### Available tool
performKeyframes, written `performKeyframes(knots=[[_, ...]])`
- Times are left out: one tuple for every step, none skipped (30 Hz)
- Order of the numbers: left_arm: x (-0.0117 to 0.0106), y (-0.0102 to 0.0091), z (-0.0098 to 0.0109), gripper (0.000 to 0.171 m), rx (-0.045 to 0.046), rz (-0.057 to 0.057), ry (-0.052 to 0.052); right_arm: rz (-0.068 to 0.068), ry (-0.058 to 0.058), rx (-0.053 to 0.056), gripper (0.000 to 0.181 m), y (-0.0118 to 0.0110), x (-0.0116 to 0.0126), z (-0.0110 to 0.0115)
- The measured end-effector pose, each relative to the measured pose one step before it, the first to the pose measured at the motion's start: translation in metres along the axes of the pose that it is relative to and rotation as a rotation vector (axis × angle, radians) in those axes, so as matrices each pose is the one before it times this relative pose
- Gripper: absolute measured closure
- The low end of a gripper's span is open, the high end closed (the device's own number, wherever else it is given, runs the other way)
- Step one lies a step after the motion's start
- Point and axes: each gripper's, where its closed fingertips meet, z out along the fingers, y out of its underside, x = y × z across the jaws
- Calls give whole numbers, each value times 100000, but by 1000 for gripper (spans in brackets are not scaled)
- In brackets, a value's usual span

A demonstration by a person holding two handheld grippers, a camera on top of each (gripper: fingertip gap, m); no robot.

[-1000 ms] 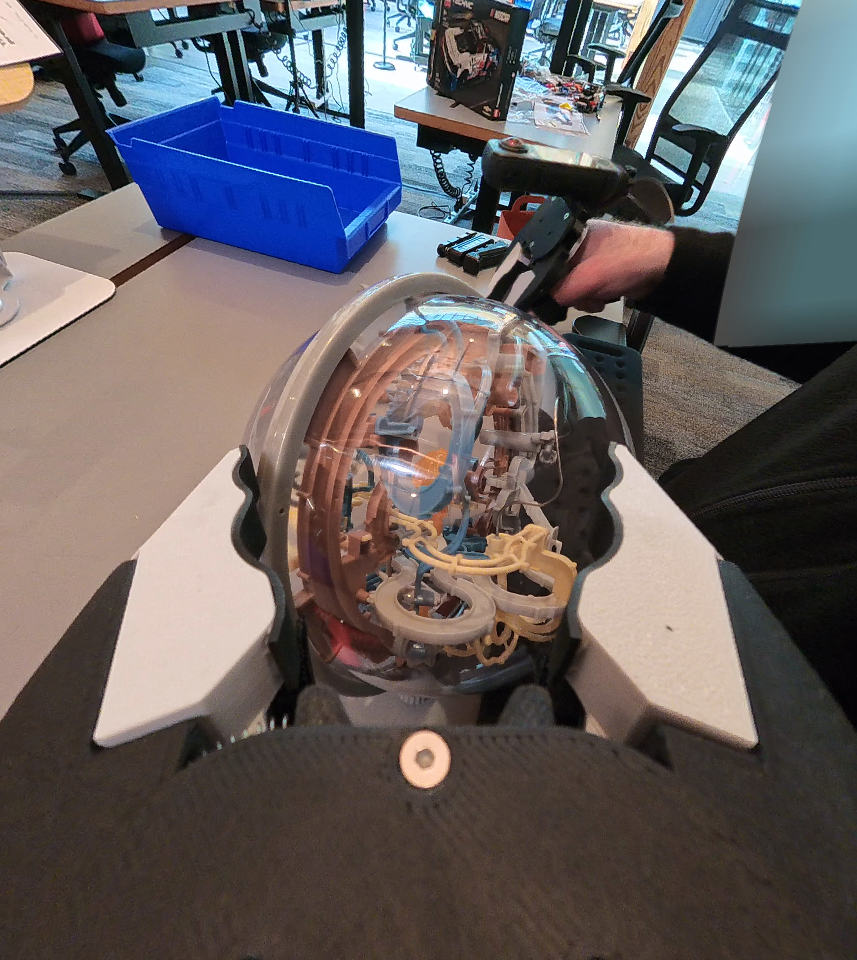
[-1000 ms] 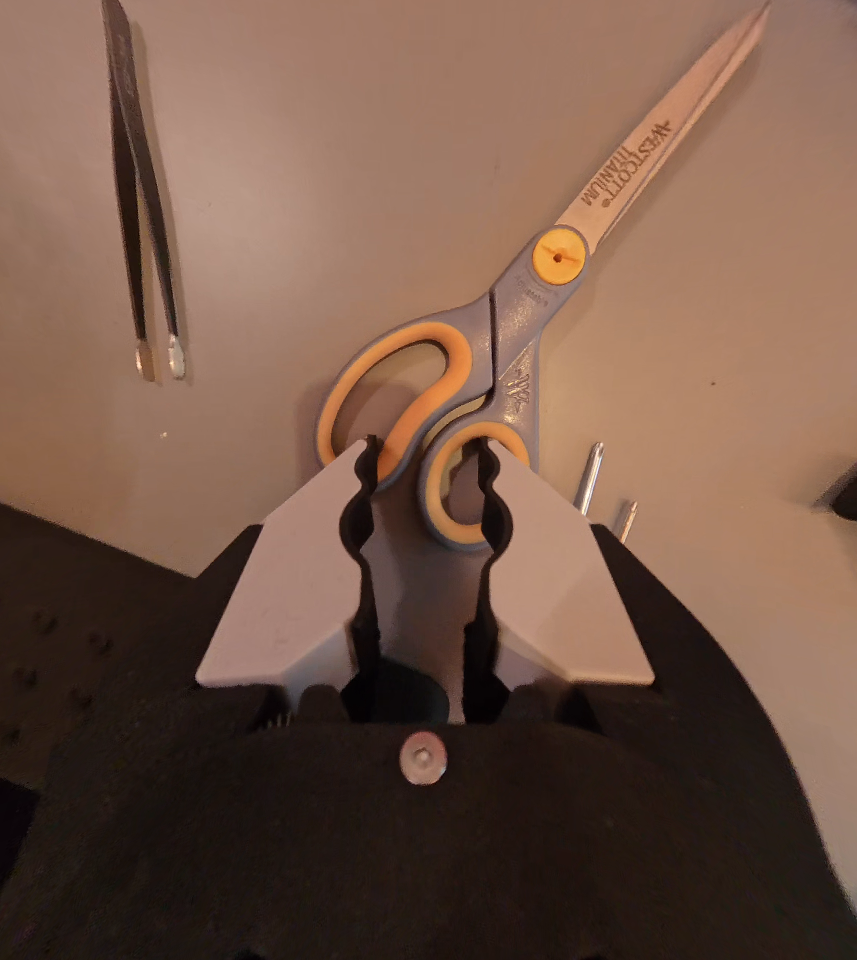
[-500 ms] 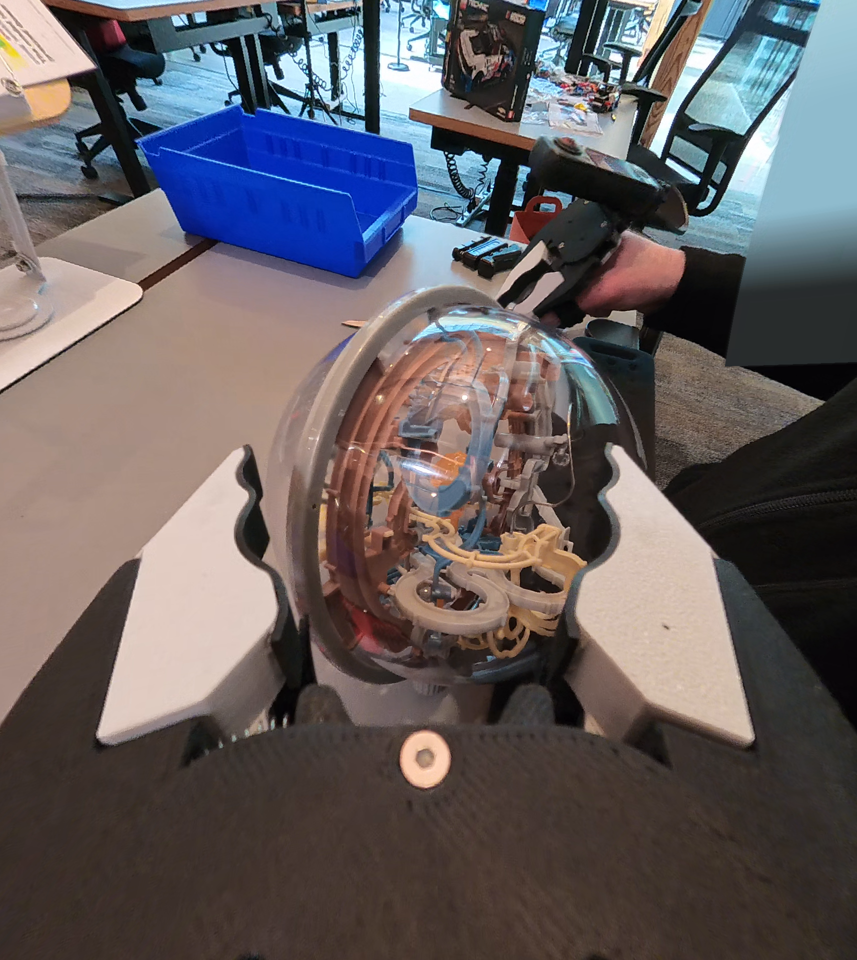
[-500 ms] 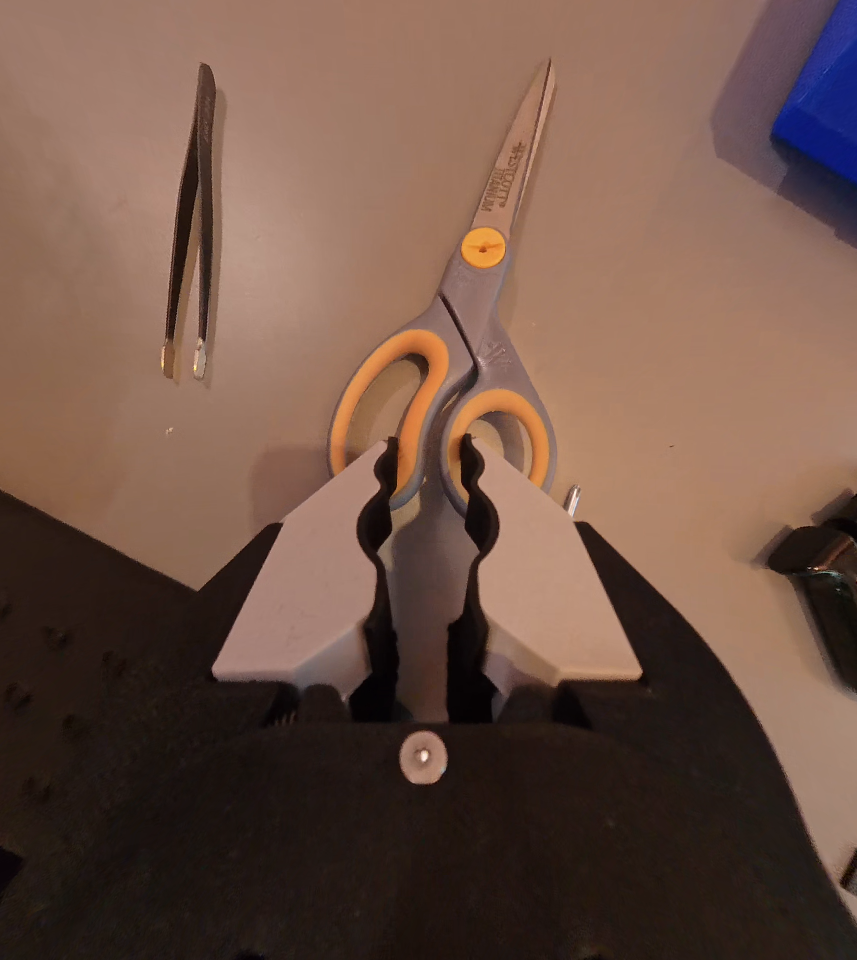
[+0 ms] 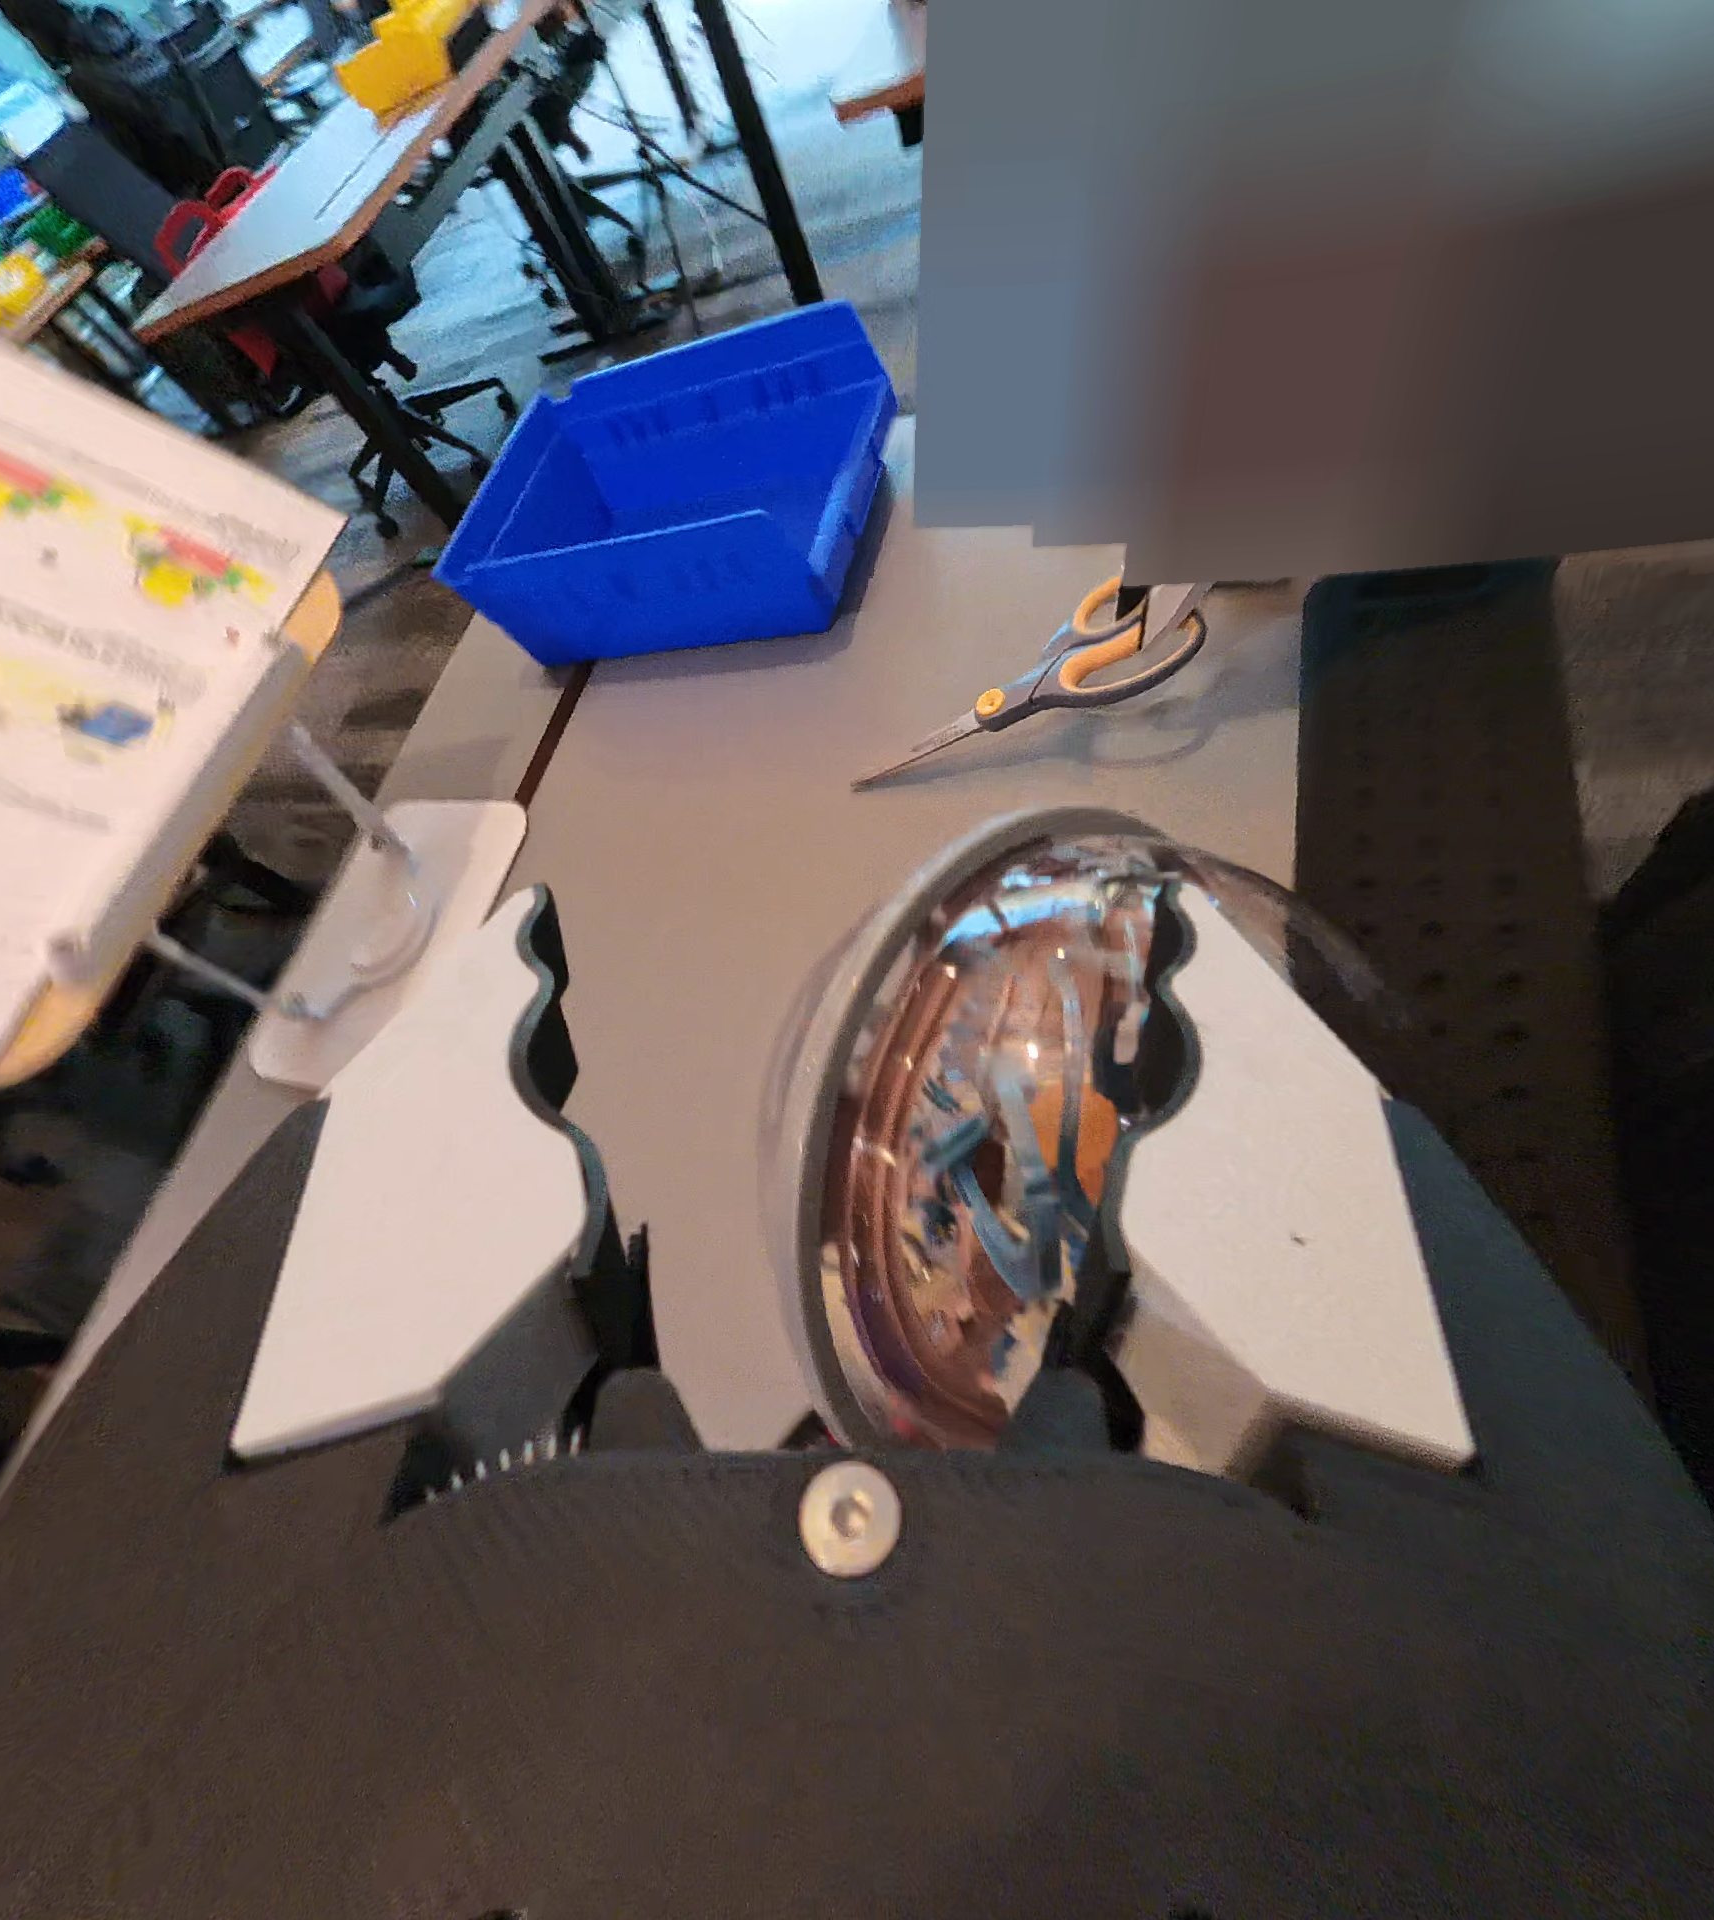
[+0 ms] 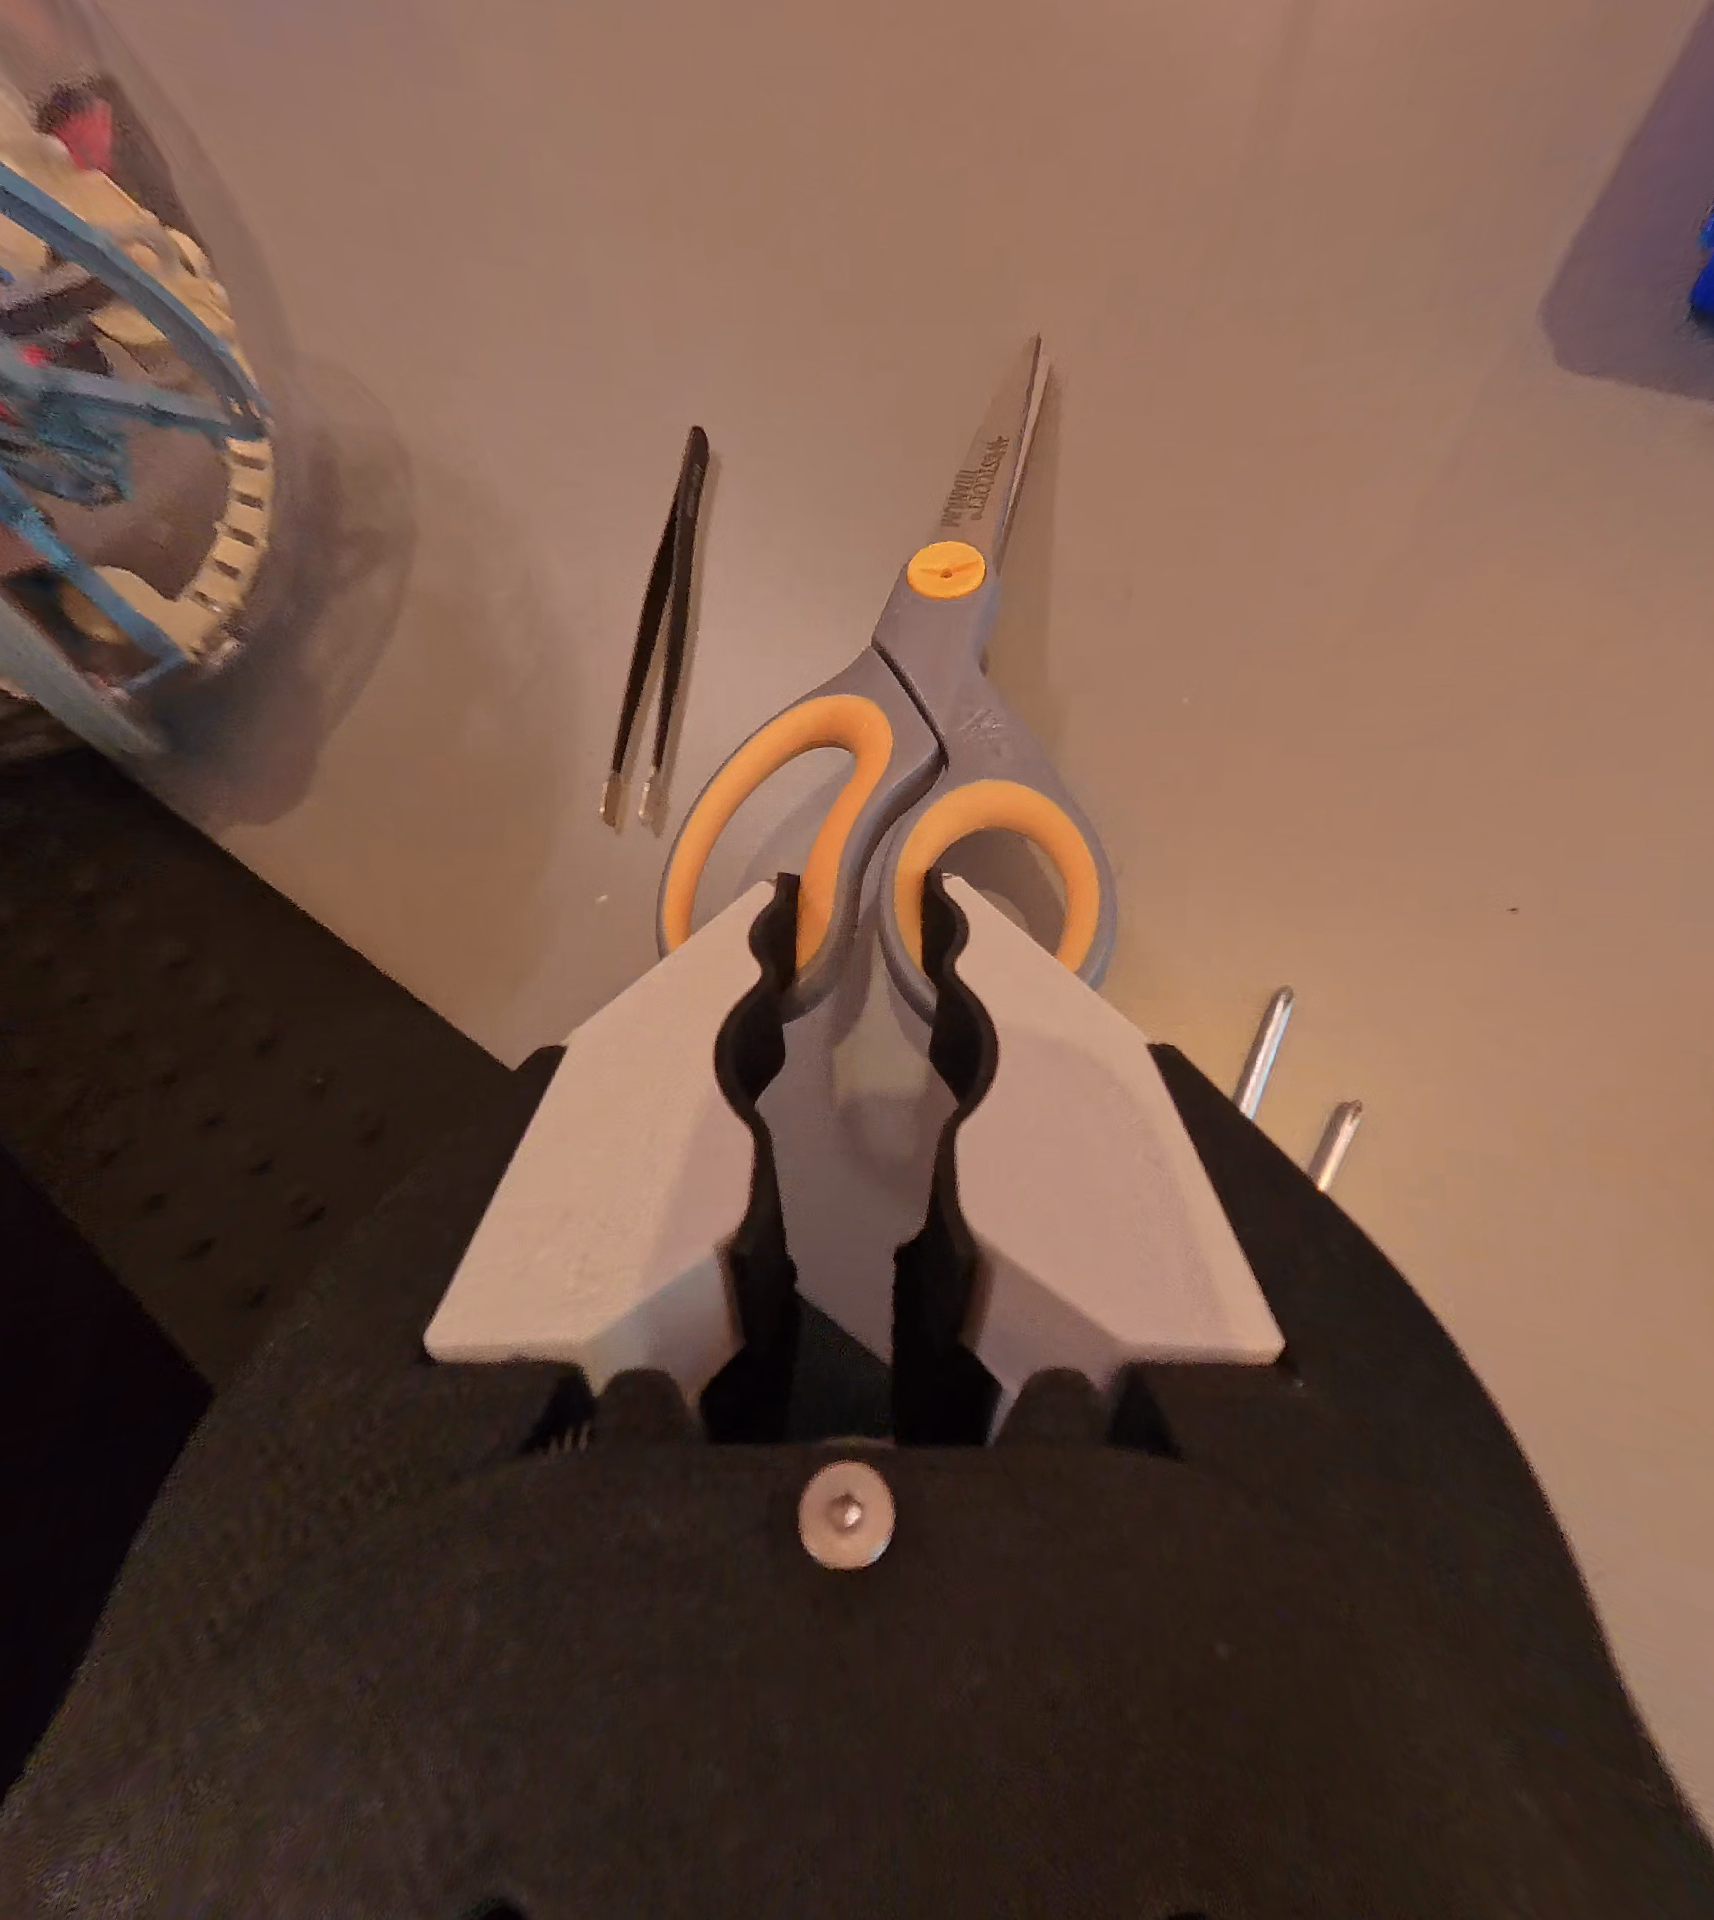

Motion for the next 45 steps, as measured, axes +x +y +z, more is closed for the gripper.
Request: performKeyframes(knots=[[286, -846, 1201, 65, -2809, 7013, 1822, 2637, -2859, 1910, 160, -37, -228, -122], [-30, -767, 1332, 66, -2894, 6358, 1130, 2524, -2793, 1690, 160, -13, -236, -131], [-41, -548, 1432, 66, -3632, 5765, 2128, 1792, -2140, 1353, 160, 11, -198, -123], [-13, -504, 1447, 65, -3449, 5059, 3120, 1075, -1670, 1239, 160, 10, -183, -128], [-88, -629, 1417, 66, -2054, 4394, 3100, 1261, -2045, 1438, 160, -38, -225, -135], [48, -656, 1389, 66, -1275, 3459, 4183, 1570, -2468, 1739, 160, -83, -253, -148], [75, -508, 1398, 66, -1727, 2696, 4483, 1379, -2347, 1726, 160, -89, -219, -162], [-66, -300, 1415, 67, -2318, 3624, 3194, 1410, -2142, 1779, 160, -115, -160, -181], [-156, -30, 1482, 67, -3090, 3892, 2542, 1638, -2279, 2031, 160, -169, -152, -224], [-12, 71, 1500, 66, -2826, 2857, 3370, 1426, -2312, 1904, 160, -164, -132, -236], [218, -51, 1431, 66, -1512, 2006, 4550, 1100, -1973, 1572, 160, -127, -96, -235], [270, -83, 1378, 68, -926, 2179, 4501, 1005, -1875, 1551, 160, -145, -83, -240], [196, 132, 1363, 70, -1982, 2214, 3798, 1134, -2089, 1452, 160, -149, -100, -249], [245, 164, 1328, 70, -2347, 2420, 3856, 1351, -2186, 1507, 160, -181, -94, -231], [-28, -37, 1211, 72, -1230, 3168, 1671, 1151, -2238, 1622, 160, -205, -111, -233], [-171, 91, 1112, 76, -2121, 3717, 340, 873, -2755, 1715, 160, -229, -229, -249], [-39, 333, 1060, 76, -3688, 4005, 898, 992, -3336, 1951, 160, -266, -352, -237], [-292, 194, 922, 76, -2920, 4589, -1241, 799, -3175, 1848, 160, -251, -384, -219], [-434, 113, 768, 79, -2286, 5279, -2730, 189, -2804, 1607, 160, -225, -357, -201], [-455, -34, 611, 81, -1149, 4881, -3053, 72, -2678, 1485, 160, -216, -360, -184], [-618, -202, 421, 90, 195, 4549, -4142, 307, -2501, 1228, 160, -191, -322, -142], [-716, -330, 251, 101, 1358, 3780, -4951, 78, -2209, 801, 160, -140, -285, -73], [-390, -293, 187, 115, 1206, 1848, -2556, -181, -1995, 509, 160, -133, -279, -13], [-184, -186, 156, 135, 485, 113, -933, -229, -1887, 429, 160, -136, -269, 23], [-413, -290, 9, 162, 1266, 461, -2859, -454, -1634, 157, 160, -112, -245, 97], [-251, -43, -48, 168, -75, 2280, -2143, -819, -846, -484, 160, -31, -155, 154], [95, 324, -17, 169, -2684, 3303, -134, -1670, 850, -1163, 159, 50, 38, 194], [-66, 252, -93, 170, -2755, 3814, -1972, -1914, 1354, -1496, 159, 53, 96, 226], [-156, 207, -200, 171, -3274, 3609, -2723, -1119, 796, -1735, 159, 18, 32, 213], [-45, 75, -310, 171, -2637, 3838, -1697, -1837, 2649, -2870, 159, 119, 266, 198], [-83, 0, -373, 171, -2568, 1419, -1061, -3600, 4814, -4113, 158, 212, 468, 201], [-214, -96, -411, 171, -2174, 28, -1157, -3370, 2870, -3773, 155, 107, 127, 266], [-179, -11, -371, 171, -2766, 1949, -1081, -2069, -603, -3107, 153, -33, -376, 322], [-270, 59, -356, 171, -3109, 2815, -1676, -2308, 517, -2733, 146, -124, -244, 360], [-452, -136, -407, 171, -1522, 1898, -2443, -3535, 2877, -3417, 140, -39, 67, 394], [-528, 44, -325, 170, -2140, 1529, -2780, -3565, 2568, -4805, 139, 172, 92, 471], [-379, 201, -237, 170, -2417, 2335, -2269, -2314, 1770, -4140, 141, 131, 147, 462], [-166, 232, -190, 170, -2135, -40, -578, -757, 1098, -2573, 141, -28, 208, 412], [-183, -10, -285, 169, -147, -789, -822, 24, 337, -2268, 143, 1, 235, 402], [-122, 88, -265, 169, -1043, 121, -703, -677, -199, -1781, 146, -2, 199, 361], [-206, 132, -286, 169, -1562, 844, -1513, -516, -2098, -1206, 148, -3, -77, 365], [-512, -191, -413, 168, 720, -701, -2578, 641, -5254, -1336, 149, 47, -550, 419], [-143, -93, -373, 167, 381, -1603, 552, -153, -4548, -1021, 149, 21, -581, 453], [-163, 160, -269, 167, -1200, -31, -284, -2162, -1383, 14, 150, -129, -254, 441], [-265, 149, -262, 166, -907, 1087, -2052, -2339, -487, 1170, 152, -324, -150, 398]])
